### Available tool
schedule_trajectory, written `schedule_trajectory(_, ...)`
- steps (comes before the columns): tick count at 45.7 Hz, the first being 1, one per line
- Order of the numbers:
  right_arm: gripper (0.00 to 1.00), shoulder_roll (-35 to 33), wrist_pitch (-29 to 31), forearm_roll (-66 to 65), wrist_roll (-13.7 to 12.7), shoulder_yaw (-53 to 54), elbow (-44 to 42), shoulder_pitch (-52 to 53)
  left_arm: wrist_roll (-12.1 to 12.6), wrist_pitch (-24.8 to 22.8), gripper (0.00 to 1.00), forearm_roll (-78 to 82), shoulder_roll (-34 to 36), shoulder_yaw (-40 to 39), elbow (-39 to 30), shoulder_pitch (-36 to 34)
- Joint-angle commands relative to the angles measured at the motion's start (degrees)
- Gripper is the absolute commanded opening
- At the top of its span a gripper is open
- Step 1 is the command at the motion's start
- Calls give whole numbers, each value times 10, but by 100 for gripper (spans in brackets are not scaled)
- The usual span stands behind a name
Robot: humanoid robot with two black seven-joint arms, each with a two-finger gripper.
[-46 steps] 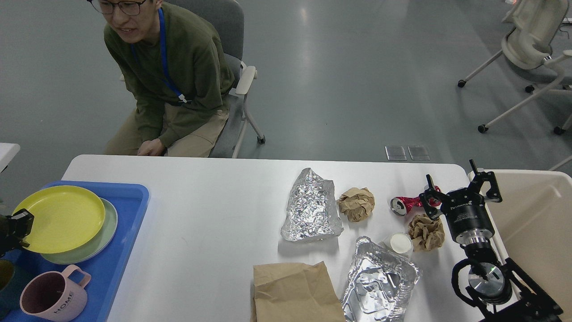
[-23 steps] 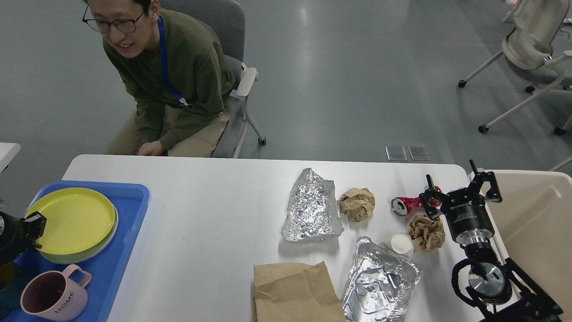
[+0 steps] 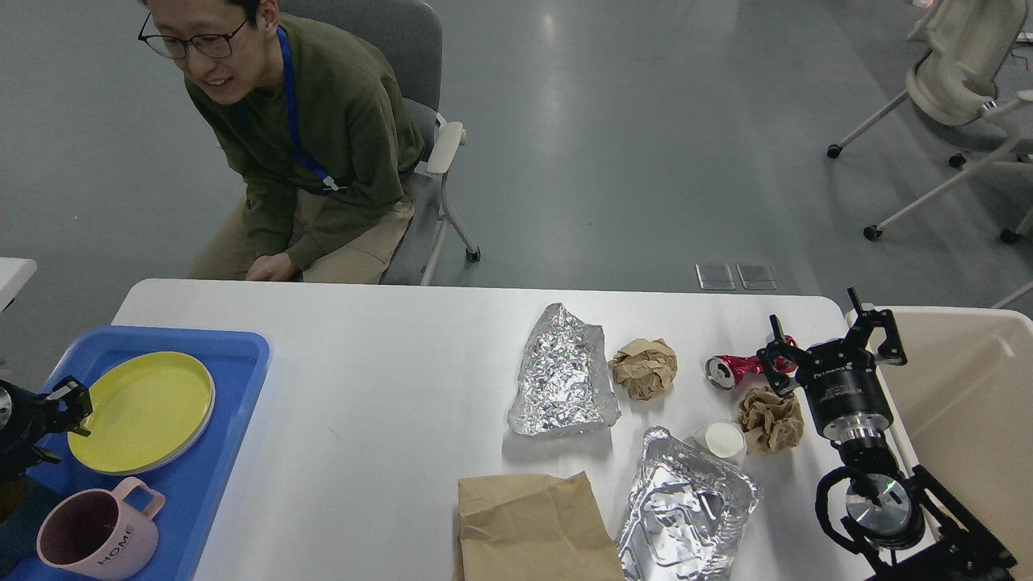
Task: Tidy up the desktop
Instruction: 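Release the yellow plate and raise the left gripper above the tray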
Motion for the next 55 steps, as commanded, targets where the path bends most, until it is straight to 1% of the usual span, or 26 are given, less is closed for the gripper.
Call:
schedule_trajectory(1, 100, 0, 0, 0, 0, 0, 0, 0, 6, -5, 93, 1, 3, 0, 0, -13)
schedule_trajectory(10, 100, 0, 0, 0, 0, 0, 0, 0, 6, -4, 96, 1, 5, -5, 0, -79)
schedule_trajectory(14, 100, 0, 0, 0, 0, 0, 0, 0, 4, -6, 96, 1, 26, -58, 0, -96)
schedule_trajectory(15, 100, 0, 0, 0, 0, 0, 0, 0, 3, -6, 96, 1, 34, -81, 1, -99)
schedule_trajectory(16, 100, 1, 0, 0, 0, 0, 0, 0, -3, -6, 96, 1, 41, -107, 1, -98)
schedule_trajectory(20, 100, 0, 0, 0, 0, 0, -1, 0, -4, -5, 96, 0, 48, -238, 1, -81)
schedule_trajectory(25, 100, 0, 0, 0, 0, 0, -1, 0, -5, -5, 96, 0, 43, -422, 2, -16)
schedule_trajectory(29, 100, 0, 0, 0, 0, 0, -1, 0, -5, -7, 96, 0, 29, -575, 2, 49)
schedule_trajectory(33, 100, 1, 0, 0, 0, 0, -1, 0, -18, -8, 96, 0, 7, -733, 1, 88)
schedule_trajectory(35, 100, 1, -1, 0, 0, 0, -1, 0, -28, -6, 96, 1, -12, -796, -3, 106)
schedule_trajectory(38, 100, 1, 0, 0, 0, 0, -1, 0, -39, -5, 96, 2, -41, -856, -4, 139)
schedule_trajectory(42, 100, 1, 0, 0, 0, 0, -1, 0, -48, -4, 96, 5, -67, -899, -6, 167)
schedule_trajectory(44, 100, 1, 0, 0, 0, 0, -1, 0, -68, -3, 96, 5, -82, -926, -18, 181)
schedule_trajectory(45, 100, 0, 0, 0, 0, 0, -1, 1, -84, -1, 96, 6, -89, -943, -29, 193)
schedule_trajectory(46, 100, 0, 0, 0, 0, 0, -1, 0, -104, 1, 96, 6, -94, -964, -43, 207)
schedule_trajectory(47, 100, 1, 0, 0, 0, 0, -1, 0, -141, 3, 96, 7, -99, -998, -67, 235)
schedule_trajectory(48, 100, 1, 0, 0, 0, 0, -1, 1, -169, 7, 96, 9, -102, -1023, -89, 258)
schedule_trajectory(50, 100, 0, 0, 0, 0, 0, -1, 0, -212, 18, 96, 24, -103, -1064, -150, 297)
schedule_trajectory(51, 100, 0, 0, 0, 0, 0, -1, 0, -228, 26, 96, 38, -103, -1084, -186, 316)
schedule_trajectory(52, 100, 0, 0, 0, 0, 0, -1, 1, -236, 34, 96, 55, -104, -1102, -219, 335)
schedule_trajectory(55, 100, 0, 0, 0, 0, 0, -1, 0, -243, 58, 96, 115, -123, -1152, -290, 395)
